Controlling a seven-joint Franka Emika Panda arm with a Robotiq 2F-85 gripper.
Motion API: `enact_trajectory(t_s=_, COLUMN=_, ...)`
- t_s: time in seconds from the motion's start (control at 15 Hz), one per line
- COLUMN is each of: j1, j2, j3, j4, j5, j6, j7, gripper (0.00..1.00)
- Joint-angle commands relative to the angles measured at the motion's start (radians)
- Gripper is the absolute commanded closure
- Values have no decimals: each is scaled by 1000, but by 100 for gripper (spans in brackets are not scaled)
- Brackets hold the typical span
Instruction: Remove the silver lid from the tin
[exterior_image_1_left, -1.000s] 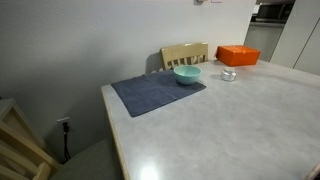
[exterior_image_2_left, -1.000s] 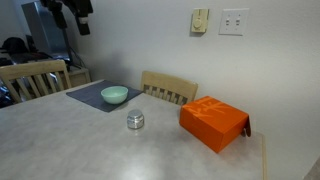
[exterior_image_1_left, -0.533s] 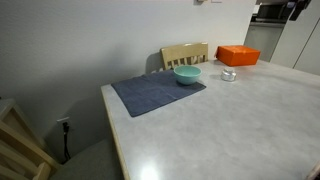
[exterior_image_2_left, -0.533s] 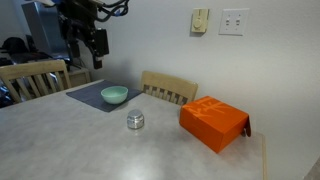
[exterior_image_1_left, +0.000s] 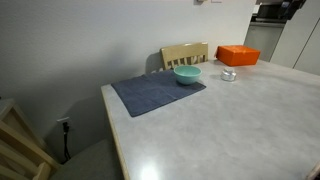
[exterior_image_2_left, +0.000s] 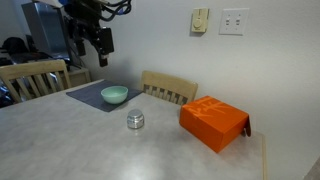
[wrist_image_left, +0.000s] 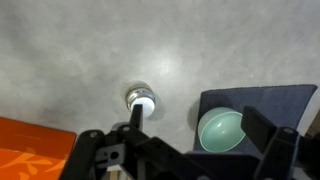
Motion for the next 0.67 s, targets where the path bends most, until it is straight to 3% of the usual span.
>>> enact_trajectory(t_s=0.0, j1=-15, j2=98, j3=12, j4=56, j5=49, j6=57, j7=-44, gripper=0)
enact_trajectory(t_s=0.27, j1=-20, j2=234, j3=38, j4=147, j5=3, j6=82, j7=13, gripper=0)
enact_trajectory(t_s=0.6, j1=-3, j2=414, j3=73, j4=271, j5=-168, j6=135, j7=172, gripper=0)
